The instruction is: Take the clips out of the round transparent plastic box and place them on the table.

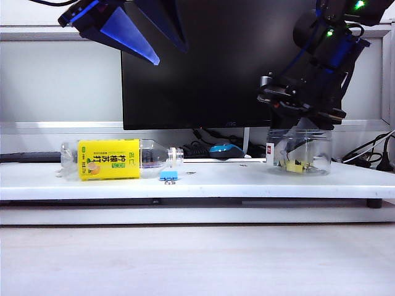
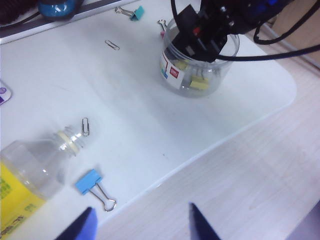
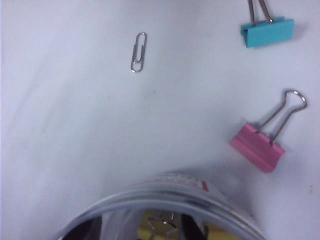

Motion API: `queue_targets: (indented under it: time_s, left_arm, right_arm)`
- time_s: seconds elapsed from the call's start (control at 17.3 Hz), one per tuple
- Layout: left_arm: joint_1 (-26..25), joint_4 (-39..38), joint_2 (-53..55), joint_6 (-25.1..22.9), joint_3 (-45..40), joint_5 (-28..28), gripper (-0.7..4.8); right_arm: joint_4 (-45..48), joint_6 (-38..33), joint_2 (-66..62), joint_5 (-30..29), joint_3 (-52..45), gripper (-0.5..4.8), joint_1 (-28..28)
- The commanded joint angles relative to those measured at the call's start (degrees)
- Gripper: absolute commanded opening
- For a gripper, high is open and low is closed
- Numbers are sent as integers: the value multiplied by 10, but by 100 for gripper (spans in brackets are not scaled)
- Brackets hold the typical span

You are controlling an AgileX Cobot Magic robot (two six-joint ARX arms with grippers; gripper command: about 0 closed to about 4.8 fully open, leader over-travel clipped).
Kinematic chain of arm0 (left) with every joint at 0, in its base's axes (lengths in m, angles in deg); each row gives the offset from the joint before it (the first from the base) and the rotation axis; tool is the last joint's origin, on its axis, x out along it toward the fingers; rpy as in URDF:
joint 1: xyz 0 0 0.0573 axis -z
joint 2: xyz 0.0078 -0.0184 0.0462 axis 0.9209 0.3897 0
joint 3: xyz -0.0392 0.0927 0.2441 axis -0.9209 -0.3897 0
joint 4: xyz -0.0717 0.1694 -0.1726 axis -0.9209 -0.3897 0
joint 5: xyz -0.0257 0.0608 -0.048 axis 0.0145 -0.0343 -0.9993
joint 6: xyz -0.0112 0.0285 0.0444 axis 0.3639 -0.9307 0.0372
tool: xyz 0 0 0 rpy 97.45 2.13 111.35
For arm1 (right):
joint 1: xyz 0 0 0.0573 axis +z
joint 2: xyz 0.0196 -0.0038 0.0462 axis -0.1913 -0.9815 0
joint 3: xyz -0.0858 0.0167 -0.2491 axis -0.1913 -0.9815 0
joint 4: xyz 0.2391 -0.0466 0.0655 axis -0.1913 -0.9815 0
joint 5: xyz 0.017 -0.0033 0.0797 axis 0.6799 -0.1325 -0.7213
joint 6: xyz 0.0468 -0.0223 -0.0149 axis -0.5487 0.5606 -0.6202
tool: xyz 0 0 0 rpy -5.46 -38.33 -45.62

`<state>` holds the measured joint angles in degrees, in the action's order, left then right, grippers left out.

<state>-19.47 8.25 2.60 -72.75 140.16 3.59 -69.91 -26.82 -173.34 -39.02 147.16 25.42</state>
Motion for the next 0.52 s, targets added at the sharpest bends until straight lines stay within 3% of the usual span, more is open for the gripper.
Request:
queue_targets:
  time_s: [0.06, 0.17, 0.4, 0.52]
  left_arm:
    - [1, 7, -1, -1, 2, -1, 247]
    - [1, 12, -1, -3, 2, -5, 247]
    - [1, 47, -2, -16, 2, -108, 246]
    - [1, 54, -2, -16, 2, -119, 246]
  right_arm:
    - [-18, 0, -6, 11, -2, 203, 1]
    - [-36, 6, -6, 13, 7, 203, 2]
    - [-94, 17, -7, 26, 72, 203, 2]
    - [-114, 19, -7, 40, 96, 203, 2]
